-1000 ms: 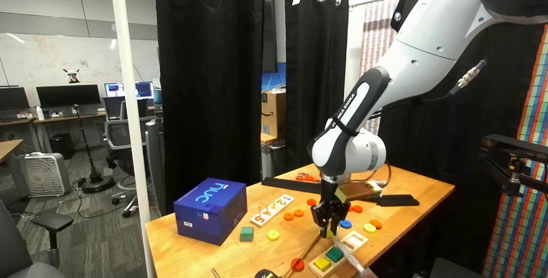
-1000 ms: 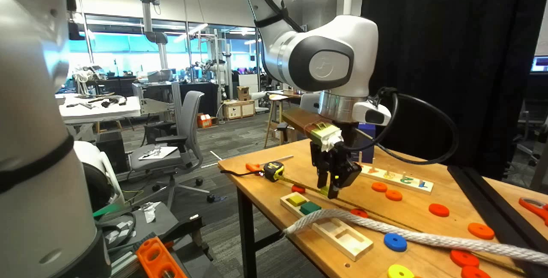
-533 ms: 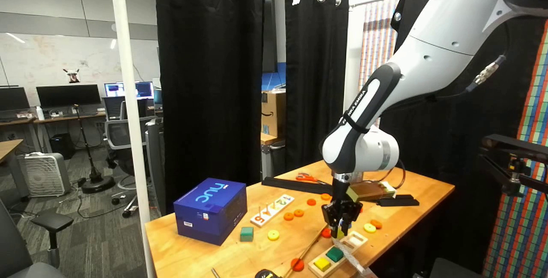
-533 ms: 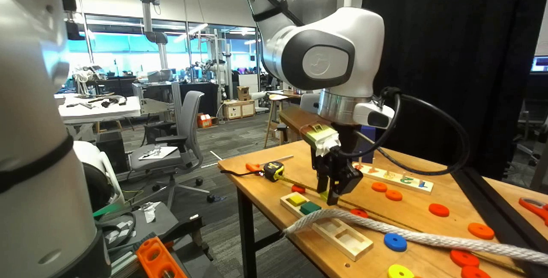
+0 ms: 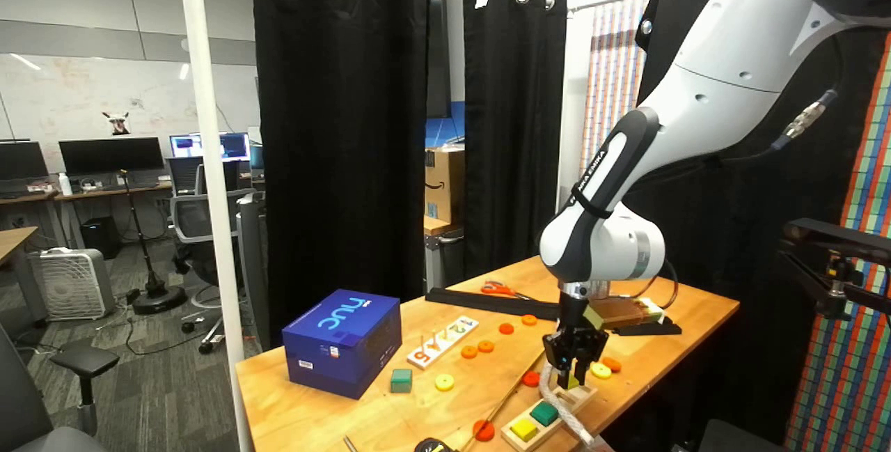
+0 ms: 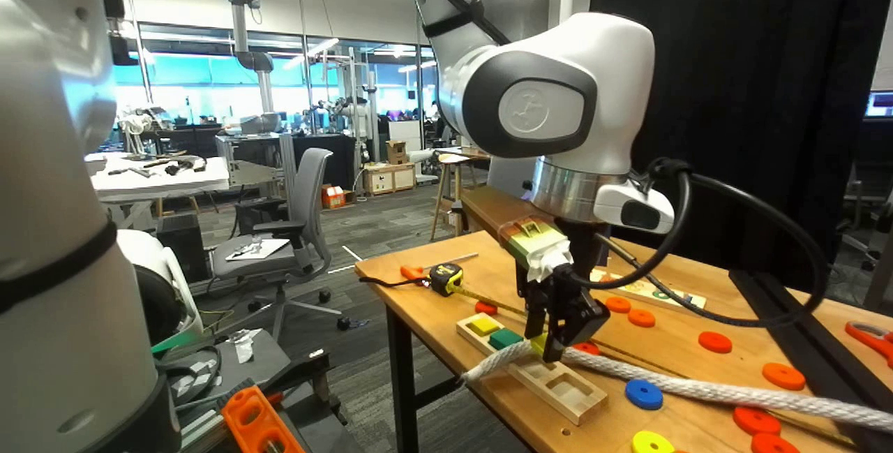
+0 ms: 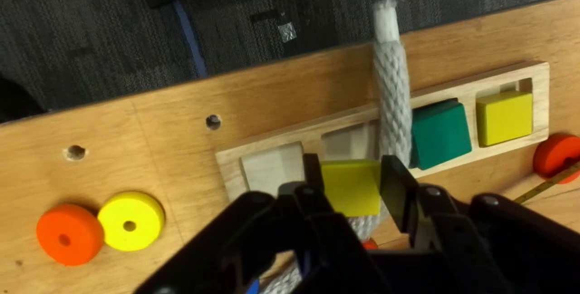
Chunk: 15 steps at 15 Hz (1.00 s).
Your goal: Put the yellow square on the wooden object.
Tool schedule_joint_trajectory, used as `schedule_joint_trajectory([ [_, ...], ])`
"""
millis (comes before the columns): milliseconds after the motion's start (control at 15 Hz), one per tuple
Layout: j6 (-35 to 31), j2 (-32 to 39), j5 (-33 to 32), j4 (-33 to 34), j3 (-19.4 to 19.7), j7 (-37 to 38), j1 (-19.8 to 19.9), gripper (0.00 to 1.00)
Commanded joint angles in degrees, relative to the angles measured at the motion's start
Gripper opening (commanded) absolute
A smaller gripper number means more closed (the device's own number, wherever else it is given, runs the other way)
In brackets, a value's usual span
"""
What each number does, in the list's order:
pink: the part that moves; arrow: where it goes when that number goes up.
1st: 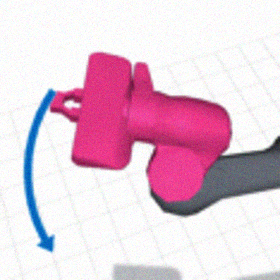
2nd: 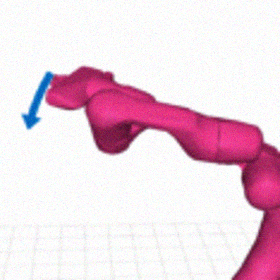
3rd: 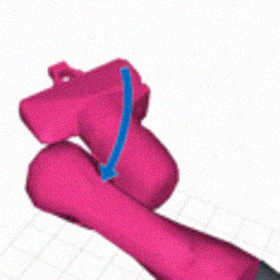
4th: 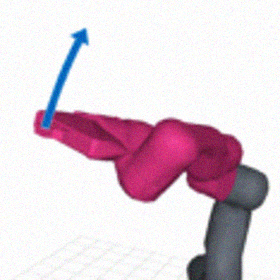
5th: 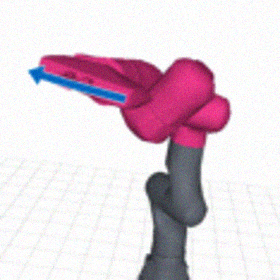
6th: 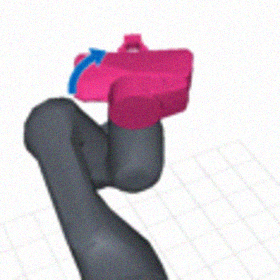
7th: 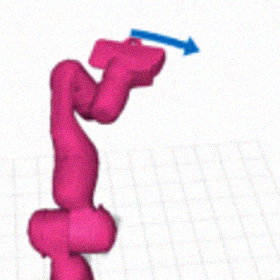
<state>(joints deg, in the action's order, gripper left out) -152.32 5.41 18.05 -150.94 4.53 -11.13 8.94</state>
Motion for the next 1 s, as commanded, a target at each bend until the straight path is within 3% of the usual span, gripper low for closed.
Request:
schedule_joint_trajectory([
  [0,-0.23,-0.41,-0.39,-0.36,0.73,-1.79,0.51,0.24],
  [933,0.24,4.12,-0.57,2.05,0.67,-11.4,3.19,0.24],
])
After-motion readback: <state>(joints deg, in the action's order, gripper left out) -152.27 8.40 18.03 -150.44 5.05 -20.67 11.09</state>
